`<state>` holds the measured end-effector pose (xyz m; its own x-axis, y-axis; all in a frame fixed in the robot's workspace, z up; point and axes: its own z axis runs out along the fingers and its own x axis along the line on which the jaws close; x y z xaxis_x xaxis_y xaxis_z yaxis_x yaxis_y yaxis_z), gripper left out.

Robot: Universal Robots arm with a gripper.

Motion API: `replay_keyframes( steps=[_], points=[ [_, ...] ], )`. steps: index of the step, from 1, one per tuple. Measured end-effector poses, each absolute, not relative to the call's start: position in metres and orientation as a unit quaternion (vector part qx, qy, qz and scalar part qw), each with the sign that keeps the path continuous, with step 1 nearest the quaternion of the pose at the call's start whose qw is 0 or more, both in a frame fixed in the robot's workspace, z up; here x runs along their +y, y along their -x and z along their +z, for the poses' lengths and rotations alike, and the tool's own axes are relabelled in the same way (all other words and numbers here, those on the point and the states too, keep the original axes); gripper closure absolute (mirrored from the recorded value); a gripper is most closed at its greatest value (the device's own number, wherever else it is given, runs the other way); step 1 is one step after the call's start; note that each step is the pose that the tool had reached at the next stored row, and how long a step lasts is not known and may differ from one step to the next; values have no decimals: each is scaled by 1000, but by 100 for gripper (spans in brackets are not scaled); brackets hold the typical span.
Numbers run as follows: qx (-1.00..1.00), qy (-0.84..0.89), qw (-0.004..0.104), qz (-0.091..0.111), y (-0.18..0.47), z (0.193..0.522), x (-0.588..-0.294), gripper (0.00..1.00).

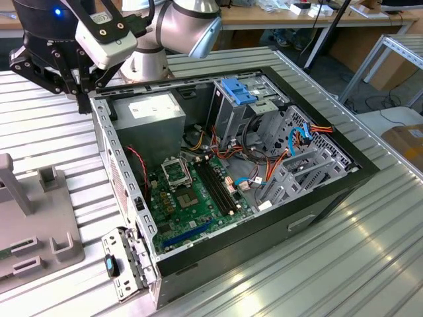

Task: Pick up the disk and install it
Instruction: 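Reach for the disk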

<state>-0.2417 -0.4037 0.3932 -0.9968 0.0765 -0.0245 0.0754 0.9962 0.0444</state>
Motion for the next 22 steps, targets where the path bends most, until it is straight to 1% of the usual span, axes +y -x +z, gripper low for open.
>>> replay_keyframes(
  steps=[22],
  points=[
    [999,-38,13,22,258,393,-404,89]
  ],
)
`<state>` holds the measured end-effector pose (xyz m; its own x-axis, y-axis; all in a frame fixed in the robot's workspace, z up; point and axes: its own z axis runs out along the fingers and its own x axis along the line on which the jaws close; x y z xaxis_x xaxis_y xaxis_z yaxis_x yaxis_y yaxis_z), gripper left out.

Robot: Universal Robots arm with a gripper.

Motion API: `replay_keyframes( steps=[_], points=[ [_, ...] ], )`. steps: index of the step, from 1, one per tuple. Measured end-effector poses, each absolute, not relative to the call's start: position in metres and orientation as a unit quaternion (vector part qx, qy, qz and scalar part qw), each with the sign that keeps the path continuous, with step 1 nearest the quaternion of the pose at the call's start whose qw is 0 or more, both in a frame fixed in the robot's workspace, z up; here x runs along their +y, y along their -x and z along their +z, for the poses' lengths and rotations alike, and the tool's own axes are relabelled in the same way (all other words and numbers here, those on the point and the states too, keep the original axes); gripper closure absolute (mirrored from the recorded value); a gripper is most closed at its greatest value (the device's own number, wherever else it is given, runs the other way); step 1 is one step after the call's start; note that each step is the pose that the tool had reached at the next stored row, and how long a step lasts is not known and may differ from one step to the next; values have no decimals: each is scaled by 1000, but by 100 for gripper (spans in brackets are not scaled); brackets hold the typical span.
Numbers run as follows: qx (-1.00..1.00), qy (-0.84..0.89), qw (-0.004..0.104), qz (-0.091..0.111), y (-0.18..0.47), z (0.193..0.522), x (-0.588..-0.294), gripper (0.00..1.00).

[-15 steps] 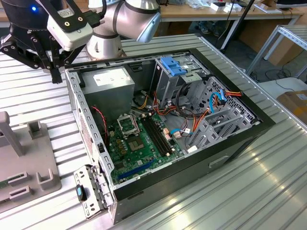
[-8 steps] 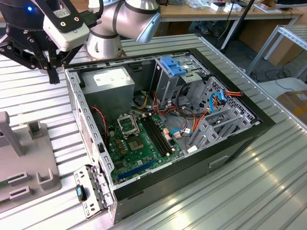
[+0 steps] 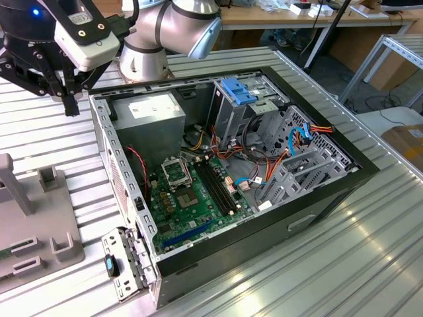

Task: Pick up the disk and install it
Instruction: 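Reach for the disk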

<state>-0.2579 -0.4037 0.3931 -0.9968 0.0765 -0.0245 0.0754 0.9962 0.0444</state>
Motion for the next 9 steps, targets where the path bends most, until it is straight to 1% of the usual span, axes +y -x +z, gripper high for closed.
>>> replay_keyframes(
  steps=[9],
  points=[
    [999,-38,13,22,271,393,-404,89]
  ],
)
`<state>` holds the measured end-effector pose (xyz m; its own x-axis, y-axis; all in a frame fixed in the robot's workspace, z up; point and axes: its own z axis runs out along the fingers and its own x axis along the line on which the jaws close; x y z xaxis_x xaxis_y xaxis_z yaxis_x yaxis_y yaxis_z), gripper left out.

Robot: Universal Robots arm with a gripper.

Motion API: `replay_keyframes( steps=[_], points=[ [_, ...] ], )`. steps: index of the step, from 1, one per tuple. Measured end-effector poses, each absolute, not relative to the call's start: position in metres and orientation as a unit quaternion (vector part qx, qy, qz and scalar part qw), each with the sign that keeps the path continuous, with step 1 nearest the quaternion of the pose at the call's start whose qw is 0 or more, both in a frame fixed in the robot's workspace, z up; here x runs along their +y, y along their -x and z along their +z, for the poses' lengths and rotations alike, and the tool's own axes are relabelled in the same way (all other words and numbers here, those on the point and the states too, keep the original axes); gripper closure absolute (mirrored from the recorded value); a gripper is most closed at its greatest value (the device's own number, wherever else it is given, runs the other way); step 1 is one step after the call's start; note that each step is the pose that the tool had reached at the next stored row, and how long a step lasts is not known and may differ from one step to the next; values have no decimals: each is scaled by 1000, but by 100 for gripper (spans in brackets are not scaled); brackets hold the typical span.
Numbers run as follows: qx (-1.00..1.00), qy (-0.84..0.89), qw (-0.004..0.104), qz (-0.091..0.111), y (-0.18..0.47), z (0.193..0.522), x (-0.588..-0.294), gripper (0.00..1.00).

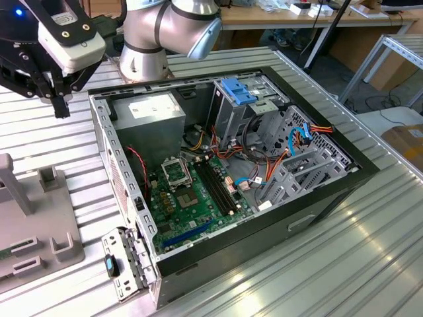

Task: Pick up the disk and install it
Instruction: 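Reach for the disk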

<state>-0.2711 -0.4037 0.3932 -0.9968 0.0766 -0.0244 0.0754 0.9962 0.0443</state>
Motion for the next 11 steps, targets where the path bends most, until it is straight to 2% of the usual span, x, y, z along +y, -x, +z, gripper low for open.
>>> replay_keyframes(
  steps=[11],
  points=[
    [999,-38,13,22,295,393,-404,89]
  ],
)
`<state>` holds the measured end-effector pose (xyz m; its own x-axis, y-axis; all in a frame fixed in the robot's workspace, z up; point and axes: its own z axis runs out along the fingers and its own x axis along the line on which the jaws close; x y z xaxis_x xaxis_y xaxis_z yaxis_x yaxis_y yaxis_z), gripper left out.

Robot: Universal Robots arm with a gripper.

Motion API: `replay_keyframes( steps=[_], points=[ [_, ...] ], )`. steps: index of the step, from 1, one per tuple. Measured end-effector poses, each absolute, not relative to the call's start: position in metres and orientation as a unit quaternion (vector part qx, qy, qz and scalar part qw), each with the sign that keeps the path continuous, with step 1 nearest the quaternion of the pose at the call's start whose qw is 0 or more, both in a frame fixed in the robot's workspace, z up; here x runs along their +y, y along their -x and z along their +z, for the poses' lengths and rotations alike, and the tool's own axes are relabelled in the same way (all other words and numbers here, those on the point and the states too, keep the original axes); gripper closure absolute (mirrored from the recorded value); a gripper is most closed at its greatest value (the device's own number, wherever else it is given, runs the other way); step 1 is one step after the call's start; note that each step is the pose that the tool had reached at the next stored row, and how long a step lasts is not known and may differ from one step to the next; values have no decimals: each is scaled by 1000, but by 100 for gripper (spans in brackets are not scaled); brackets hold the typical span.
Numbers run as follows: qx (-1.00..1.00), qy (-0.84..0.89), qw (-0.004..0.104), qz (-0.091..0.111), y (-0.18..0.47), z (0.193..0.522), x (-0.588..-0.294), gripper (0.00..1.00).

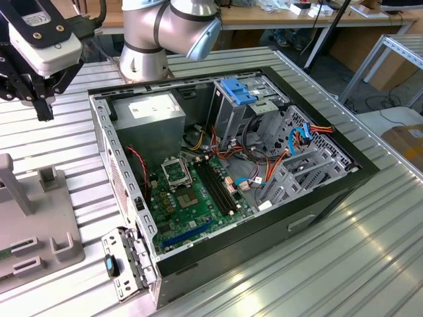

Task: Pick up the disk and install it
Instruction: 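Reach for the disk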

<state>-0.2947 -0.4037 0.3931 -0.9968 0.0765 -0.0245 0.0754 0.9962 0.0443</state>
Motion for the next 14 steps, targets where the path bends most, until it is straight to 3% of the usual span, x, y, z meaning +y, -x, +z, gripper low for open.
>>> replay_keyframes(
  steps=[14],
  points=[
    [999,-38,13,22,316,393,-404,89]
  ],
)
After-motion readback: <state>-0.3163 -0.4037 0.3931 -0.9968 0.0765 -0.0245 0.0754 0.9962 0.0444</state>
